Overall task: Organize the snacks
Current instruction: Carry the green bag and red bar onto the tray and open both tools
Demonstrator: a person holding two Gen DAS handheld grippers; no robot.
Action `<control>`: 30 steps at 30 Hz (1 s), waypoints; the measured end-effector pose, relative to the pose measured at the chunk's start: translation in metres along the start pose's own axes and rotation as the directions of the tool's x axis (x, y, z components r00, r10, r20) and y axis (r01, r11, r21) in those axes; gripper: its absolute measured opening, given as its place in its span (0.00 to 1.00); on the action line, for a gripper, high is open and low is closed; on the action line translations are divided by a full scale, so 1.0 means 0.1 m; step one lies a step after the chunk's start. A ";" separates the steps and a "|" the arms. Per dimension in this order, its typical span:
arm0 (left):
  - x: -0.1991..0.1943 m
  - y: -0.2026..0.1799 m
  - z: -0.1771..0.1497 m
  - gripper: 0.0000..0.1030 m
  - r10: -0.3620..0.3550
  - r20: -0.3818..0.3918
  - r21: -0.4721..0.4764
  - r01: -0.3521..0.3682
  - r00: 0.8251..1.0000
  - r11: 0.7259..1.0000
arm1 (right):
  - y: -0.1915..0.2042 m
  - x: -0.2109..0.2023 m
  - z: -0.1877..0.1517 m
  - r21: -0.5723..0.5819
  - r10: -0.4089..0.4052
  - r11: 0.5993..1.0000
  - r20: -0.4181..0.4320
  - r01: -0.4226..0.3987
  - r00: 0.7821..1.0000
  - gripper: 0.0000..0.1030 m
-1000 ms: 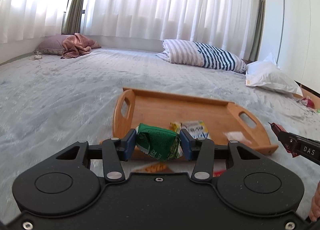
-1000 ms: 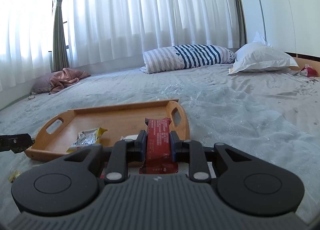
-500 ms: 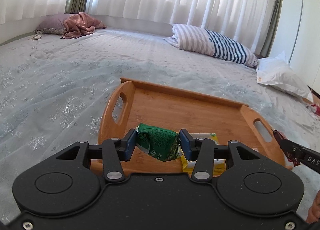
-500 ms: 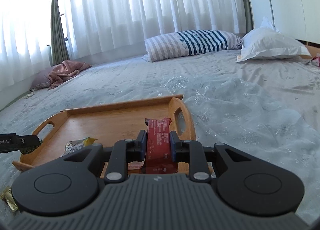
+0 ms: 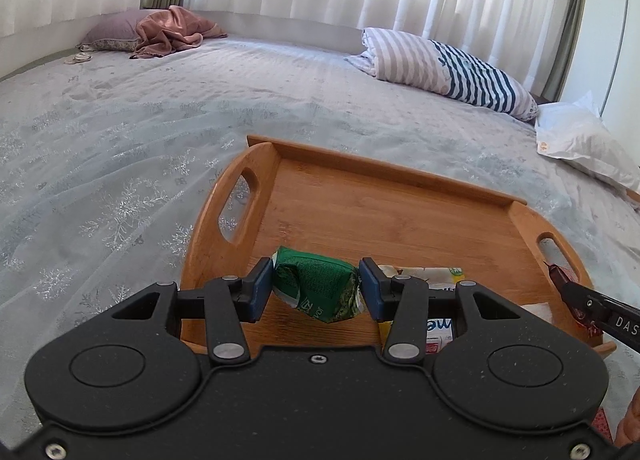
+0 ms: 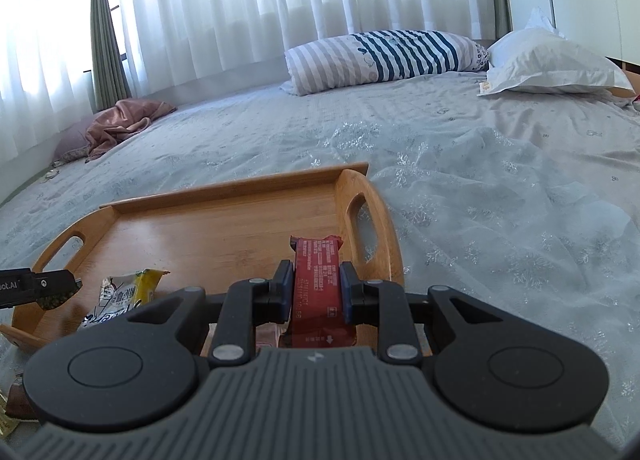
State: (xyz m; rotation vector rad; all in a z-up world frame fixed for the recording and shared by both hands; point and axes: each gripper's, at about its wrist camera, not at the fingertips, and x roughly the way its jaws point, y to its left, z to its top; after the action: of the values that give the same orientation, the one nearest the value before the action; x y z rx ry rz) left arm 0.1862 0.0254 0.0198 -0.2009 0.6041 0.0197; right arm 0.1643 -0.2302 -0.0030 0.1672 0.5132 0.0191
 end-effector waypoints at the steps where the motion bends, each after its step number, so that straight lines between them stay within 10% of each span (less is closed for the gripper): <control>1: 0.01 0.00 0.00 0.43 0.001 -0.003 0.002 -0.001 1.000 1.000 | 0.01 0.01 0.00 -0.003 0.000 1.000 -0.001 0.000 1.000 0.28; 30: 0.13 -0.10 -0.06 0.48 0.013 -0.027 0.045 -0.012 1.000 0.999 | 0.01 0.11 -0.01 -0.013 0.008 1.000 -0.029 -0.008 1.000 0.29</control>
State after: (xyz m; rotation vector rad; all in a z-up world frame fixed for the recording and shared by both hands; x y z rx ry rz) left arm 0.1943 0.0141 0.0090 -0.1539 0.6329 0.0155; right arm 0.1734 -0.2285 -0.0092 0.1564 0.5411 0.0328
